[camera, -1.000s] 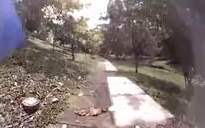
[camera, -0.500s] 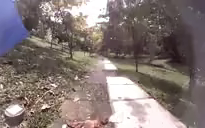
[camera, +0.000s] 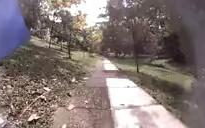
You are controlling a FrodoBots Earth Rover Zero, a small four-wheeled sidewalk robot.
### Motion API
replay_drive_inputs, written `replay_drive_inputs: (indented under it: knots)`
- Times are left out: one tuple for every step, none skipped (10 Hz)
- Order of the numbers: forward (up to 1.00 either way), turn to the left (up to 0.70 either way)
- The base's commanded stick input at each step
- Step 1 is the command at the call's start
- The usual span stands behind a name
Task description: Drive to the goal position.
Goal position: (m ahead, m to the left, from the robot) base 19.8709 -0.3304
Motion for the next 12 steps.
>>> replay_drive_inputs:
  knots:
    - [0.50, 0.00]
    - [0.50, 0.00]
    - [0.50, 0.00]
    - [0.50, 0.00]
    - [0.50, 0.00]
    - [0.50, 0.00]
    - [0.50, 0.00]
    - [0.50, 0.00]
    - [0.50, 0.00]
    - [0.50, 0.00]
    - [0.50, 0.00]
    - [0.50, 0.00]
